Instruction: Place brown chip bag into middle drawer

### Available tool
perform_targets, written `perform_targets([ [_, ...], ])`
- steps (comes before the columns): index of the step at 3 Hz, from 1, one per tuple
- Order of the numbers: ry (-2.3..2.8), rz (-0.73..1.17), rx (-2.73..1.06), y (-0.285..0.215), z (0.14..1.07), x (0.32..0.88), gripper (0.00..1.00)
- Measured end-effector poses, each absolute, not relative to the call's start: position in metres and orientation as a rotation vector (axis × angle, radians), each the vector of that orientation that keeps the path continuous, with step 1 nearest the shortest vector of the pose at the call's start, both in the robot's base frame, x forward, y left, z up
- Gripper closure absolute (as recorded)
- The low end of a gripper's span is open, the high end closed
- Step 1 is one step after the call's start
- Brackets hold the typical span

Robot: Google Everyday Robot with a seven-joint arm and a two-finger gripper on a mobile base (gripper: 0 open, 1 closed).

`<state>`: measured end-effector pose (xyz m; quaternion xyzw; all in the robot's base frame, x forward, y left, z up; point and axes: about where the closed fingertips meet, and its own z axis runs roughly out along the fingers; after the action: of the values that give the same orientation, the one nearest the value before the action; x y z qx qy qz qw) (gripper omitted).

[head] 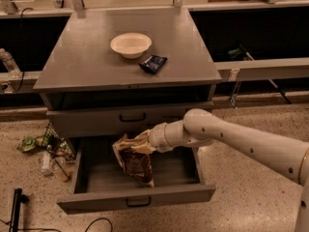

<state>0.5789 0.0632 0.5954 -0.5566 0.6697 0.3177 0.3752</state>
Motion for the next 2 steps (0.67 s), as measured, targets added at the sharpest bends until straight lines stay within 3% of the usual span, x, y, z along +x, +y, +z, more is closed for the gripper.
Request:
perform_targets([
  [2,1.772,0.661,-1.294,0.0516,0.5809,0.5837,0.32],
])
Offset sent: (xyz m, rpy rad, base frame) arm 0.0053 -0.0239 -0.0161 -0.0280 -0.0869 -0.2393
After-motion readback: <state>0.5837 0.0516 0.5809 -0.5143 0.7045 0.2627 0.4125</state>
